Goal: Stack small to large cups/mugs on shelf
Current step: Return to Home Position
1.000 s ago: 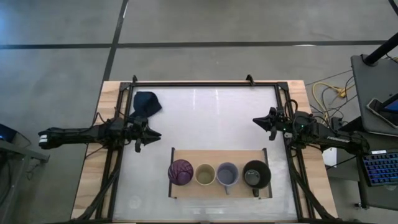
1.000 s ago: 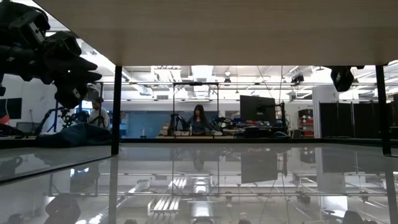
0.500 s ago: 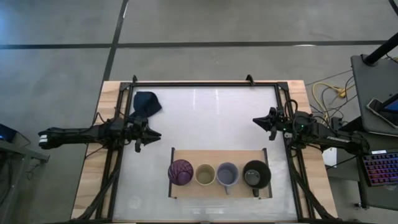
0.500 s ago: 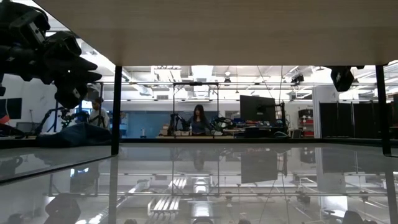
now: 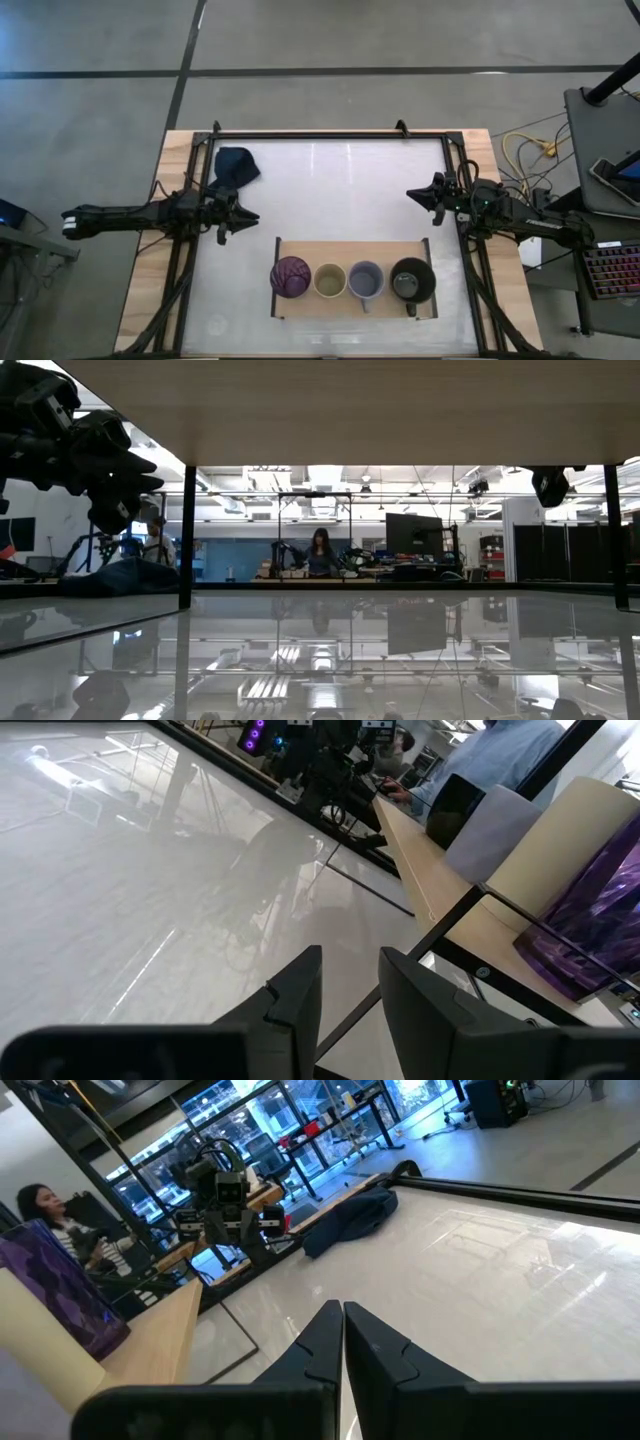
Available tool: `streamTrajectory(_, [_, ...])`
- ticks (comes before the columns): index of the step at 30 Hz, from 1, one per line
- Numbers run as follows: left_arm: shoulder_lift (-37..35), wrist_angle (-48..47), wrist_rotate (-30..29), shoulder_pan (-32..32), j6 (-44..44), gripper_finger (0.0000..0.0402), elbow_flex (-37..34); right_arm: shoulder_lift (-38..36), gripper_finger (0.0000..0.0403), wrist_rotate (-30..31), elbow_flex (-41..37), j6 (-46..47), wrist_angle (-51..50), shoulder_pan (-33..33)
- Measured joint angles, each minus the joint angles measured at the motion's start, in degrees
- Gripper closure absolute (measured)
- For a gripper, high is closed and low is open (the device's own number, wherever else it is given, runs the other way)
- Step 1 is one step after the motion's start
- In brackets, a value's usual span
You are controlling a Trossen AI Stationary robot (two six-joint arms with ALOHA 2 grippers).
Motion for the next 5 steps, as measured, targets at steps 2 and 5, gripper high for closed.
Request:
streamTrajectory(2, [0.0,0.0,0.0,0.0,0.0,0.0314,0.0,0.0,0.0394,0.0,0.0,0.0,0.0,0.0])
streamTrajectory(5, [0.0,0.0,0.0,0.0,0.0,0.0314,0.0,0.0,0.0394,0.0,0.0,0.0,0.0,0.0])
